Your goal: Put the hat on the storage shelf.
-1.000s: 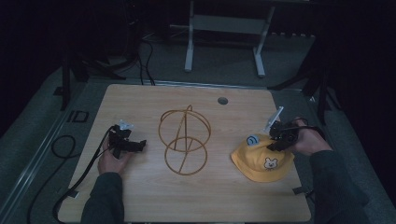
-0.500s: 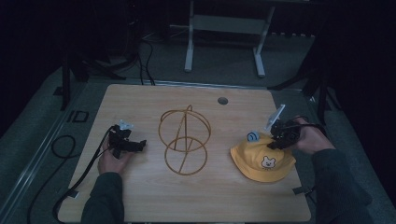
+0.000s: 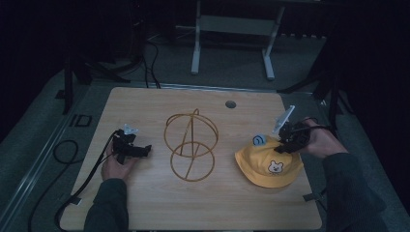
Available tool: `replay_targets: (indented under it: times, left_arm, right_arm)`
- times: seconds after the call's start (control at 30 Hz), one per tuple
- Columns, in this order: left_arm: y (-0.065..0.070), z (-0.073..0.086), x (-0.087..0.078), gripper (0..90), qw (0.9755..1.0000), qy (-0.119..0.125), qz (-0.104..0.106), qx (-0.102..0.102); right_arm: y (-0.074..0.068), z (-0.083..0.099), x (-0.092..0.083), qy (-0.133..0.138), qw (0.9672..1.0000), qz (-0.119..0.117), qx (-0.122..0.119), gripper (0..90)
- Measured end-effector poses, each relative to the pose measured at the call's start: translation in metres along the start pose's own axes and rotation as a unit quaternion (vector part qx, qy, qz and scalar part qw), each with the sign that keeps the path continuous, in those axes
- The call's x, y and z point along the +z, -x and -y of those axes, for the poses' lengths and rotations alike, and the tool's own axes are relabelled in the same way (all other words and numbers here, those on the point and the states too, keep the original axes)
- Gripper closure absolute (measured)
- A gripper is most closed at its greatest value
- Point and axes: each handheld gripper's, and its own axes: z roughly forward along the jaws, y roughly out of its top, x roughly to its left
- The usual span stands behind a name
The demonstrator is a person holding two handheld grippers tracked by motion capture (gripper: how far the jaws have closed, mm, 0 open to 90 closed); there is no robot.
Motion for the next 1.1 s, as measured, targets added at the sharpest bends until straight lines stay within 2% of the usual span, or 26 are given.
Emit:
replay_targets:
  times: [1.1]
  left_arm:
    - [0.0,0.0,0.0,2.0,1.0,-0.001,0.0,0.001]
  right_arm:
    - [-0.009,-0.02,-0.033,0.044,0.9986,-0.003,-0.028,75.3]
